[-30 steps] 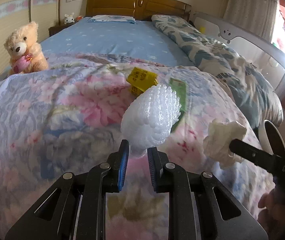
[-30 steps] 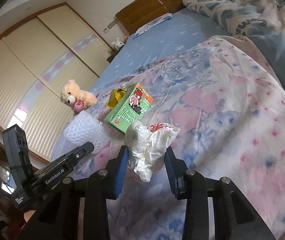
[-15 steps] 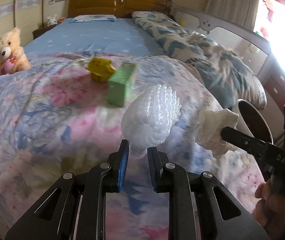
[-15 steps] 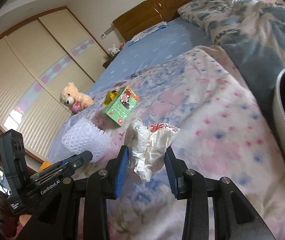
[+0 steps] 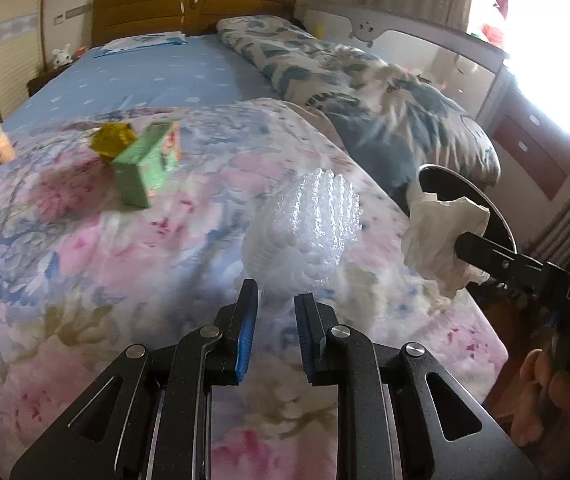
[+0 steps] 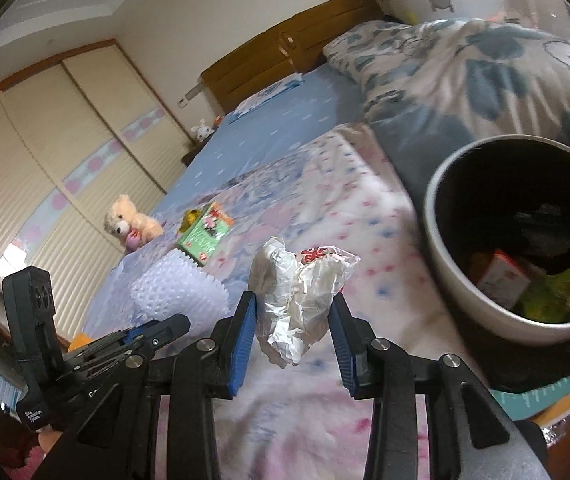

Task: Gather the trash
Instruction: 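Carry the foam mesh and tissue over the bin and open both grippers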

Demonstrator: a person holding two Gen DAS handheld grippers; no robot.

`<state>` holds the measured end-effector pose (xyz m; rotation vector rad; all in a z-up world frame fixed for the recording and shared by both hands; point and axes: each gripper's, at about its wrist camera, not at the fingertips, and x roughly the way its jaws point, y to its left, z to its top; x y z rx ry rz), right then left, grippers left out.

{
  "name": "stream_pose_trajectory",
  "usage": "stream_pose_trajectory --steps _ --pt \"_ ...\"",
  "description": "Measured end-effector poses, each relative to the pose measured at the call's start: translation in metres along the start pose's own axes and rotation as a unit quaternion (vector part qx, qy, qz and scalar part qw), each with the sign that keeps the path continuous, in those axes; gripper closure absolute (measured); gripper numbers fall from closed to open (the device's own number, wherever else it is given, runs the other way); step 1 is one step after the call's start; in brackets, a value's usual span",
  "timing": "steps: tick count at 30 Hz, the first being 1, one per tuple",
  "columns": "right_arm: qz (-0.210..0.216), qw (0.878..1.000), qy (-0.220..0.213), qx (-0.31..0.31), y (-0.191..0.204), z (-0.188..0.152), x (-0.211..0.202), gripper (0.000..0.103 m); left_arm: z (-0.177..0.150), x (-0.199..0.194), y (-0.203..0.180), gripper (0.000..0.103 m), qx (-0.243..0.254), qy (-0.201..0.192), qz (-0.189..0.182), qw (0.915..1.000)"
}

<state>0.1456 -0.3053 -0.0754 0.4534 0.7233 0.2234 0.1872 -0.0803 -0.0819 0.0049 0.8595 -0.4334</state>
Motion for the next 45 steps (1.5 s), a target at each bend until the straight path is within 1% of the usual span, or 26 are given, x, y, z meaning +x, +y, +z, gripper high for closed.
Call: stream_pose_trajectory --steps 11,23,31,45 --pt "-0.031 0.998 -0.034 0.036 -0.044 0.004 -0.038 0.066 0.010 0.009 -0.046 0.085 0.040 0.005 -0.023 0.9989" --pt "-0.050 0.995 -0.060 0.059 -0.080 0.009 -0.067 0.066 0.025 0.015 -0.090 0.085 0.075 0.001 -0.032 0.9967" --pt "-0.062 0.994 -0.064 0.059 -0.095 0.018 -0.075 0.066 0.036 0.022 -0.118 0.085 0.095 -0.001 -0.042 0.9946" --pt "-0.088 0.992 -0.062 0.065 -0.125 0.029 -0.083 0.066 0.050 0.043 -0.160 0.085 0.120 0.006 -0.062 0.9908"
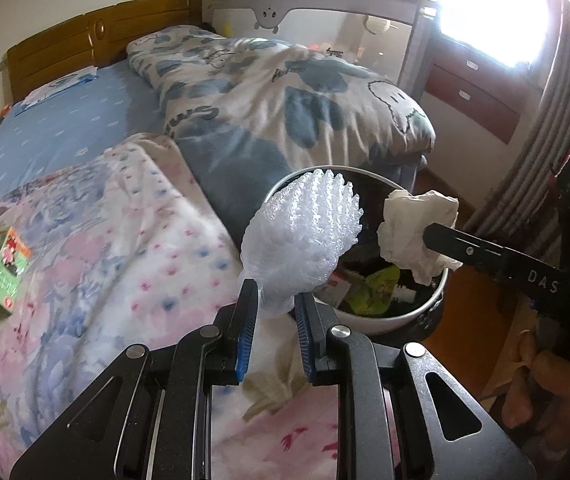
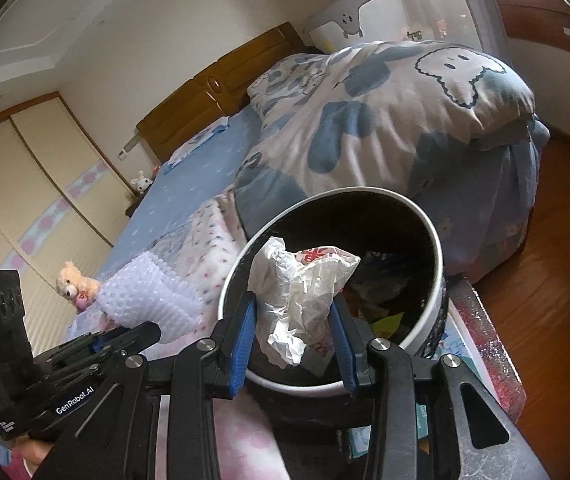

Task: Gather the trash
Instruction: 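Carry the foam mesh and tissue over the bin and open both grippers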

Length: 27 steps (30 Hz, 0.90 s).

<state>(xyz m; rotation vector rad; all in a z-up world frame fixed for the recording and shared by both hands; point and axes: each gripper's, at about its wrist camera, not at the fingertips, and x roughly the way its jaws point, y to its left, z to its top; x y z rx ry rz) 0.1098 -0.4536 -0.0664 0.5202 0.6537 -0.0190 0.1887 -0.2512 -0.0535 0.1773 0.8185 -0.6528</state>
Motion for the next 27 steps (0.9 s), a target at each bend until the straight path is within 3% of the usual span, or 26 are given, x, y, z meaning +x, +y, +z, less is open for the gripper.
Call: stream_pose_trajectory --steps 27 --pt "-0.021 1.000 0.011 0.009 -0.022 0.024 0.018 0.063 0.018 0.037 -0.021 0.082 0.009 0.023 -0.015 0.9996"
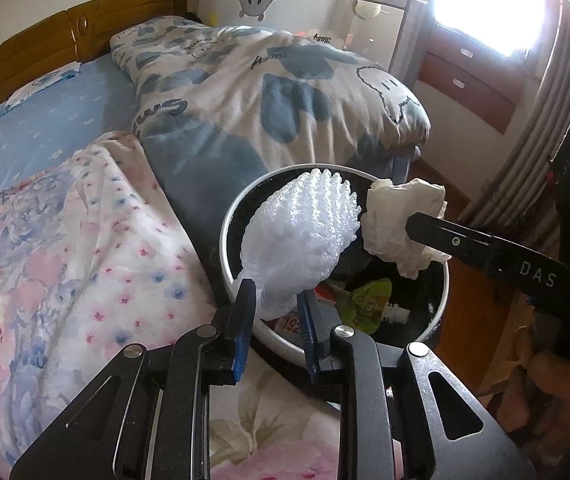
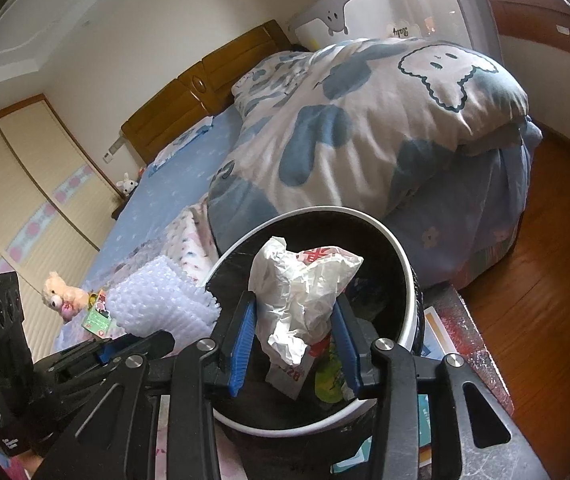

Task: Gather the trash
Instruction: 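Carry the foam mesh and tissue over the bin and open both grippers, then move both open grippers toward the green box and yellow wrapper on the bed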

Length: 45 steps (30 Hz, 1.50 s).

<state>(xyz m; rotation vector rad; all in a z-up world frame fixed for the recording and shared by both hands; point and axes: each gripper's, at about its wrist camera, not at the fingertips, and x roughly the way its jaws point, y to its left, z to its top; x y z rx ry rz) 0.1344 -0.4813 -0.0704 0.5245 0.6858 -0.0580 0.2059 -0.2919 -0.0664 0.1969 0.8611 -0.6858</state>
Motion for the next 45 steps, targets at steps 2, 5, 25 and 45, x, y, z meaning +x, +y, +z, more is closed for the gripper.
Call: stream_pose_trajectory --steps 2,5,25,45 --pt "-0.001 1.000 0.004 0.001 -0.001 0.001 0.003 0.063 0.001 0.002 -0.001 0.075 0.001 0.004 -0.001 1.0000" --pt "-0.004 1.000 0.007 0.001 -0.003 0.002 0.007 0.059 0.001 0.002 -0.002 0.048 0.003 0.003 -0.001 1.0000" --pt "0.024 1.000 0.001 -0.009 0.043 -0.018 0.002 0.015 -0.060 -0.047 0.090 0.038 -0.107 -0.008 0.024 0.9939" --pt "0.092 0.992 0.059 -0.059 0.155 -0.064 0.051 0.015 -0.136 -0.112 0.220 0.038 -0.228 -0.030 0.115 0.9663"
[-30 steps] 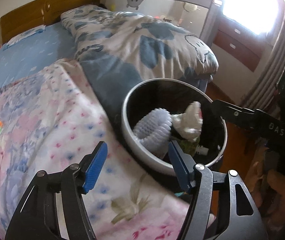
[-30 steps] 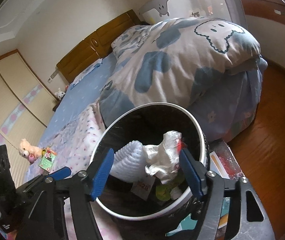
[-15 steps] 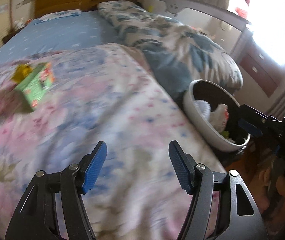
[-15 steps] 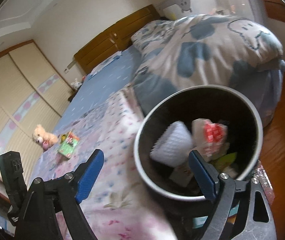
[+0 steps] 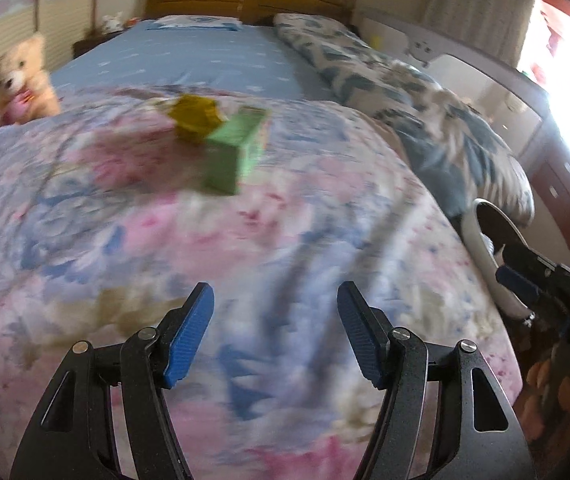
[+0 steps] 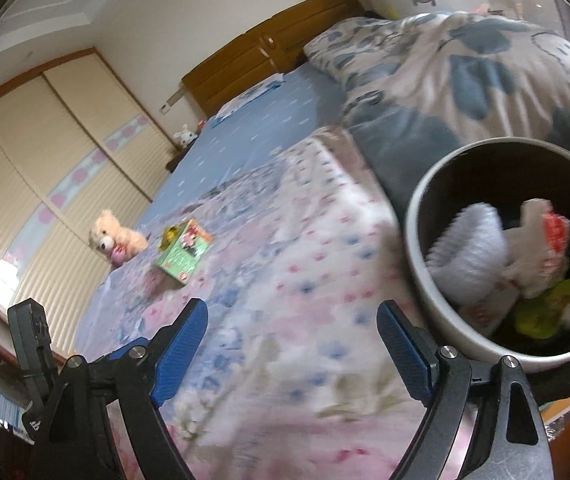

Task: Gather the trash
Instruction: 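Move both open grippers toward the green box and yellow wrapper on the bed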

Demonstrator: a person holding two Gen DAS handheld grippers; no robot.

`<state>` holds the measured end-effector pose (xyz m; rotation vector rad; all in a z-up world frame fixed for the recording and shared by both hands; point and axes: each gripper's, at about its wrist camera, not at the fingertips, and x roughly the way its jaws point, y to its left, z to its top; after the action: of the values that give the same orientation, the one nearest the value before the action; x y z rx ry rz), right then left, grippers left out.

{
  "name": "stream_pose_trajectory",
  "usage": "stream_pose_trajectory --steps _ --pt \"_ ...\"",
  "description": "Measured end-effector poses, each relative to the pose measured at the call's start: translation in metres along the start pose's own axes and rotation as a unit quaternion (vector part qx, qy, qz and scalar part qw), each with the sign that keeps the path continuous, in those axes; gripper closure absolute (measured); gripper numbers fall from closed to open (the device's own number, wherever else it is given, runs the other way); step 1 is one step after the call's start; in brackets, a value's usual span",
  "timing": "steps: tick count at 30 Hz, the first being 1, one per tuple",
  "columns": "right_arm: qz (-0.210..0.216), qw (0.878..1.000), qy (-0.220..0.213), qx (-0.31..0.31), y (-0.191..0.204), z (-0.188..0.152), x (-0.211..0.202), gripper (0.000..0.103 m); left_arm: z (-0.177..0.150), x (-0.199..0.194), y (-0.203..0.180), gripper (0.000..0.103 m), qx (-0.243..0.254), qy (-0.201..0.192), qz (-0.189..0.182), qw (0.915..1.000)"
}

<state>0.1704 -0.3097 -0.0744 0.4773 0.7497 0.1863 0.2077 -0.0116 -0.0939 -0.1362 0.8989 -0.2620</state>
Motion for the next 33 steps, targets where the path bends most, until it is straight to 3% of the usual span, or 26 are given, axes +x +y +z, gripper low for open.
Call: stream_pose_trajectory --steps 10,18,33 --pt "0.023 0.999 0.033 -0.031 0.055 -0.013 0.048 0.015 0.000 -0.011 0.067 0.038 -0.069 -0.012 0.046 0.9965" --pt "0.037 0.997 0.034 -0.062 0.104 -0.011 0.084 0.015 0.002 -0.013 0.110 0.038 -0.103 -0.016 0.080 0.9913" --pt "0.014 0.994 0.049 -0.099 0.159 0.000 0.173 0.016 0.020 -0.001 0.146 0.038 -0.123 -0.011 0.102 0.9871"
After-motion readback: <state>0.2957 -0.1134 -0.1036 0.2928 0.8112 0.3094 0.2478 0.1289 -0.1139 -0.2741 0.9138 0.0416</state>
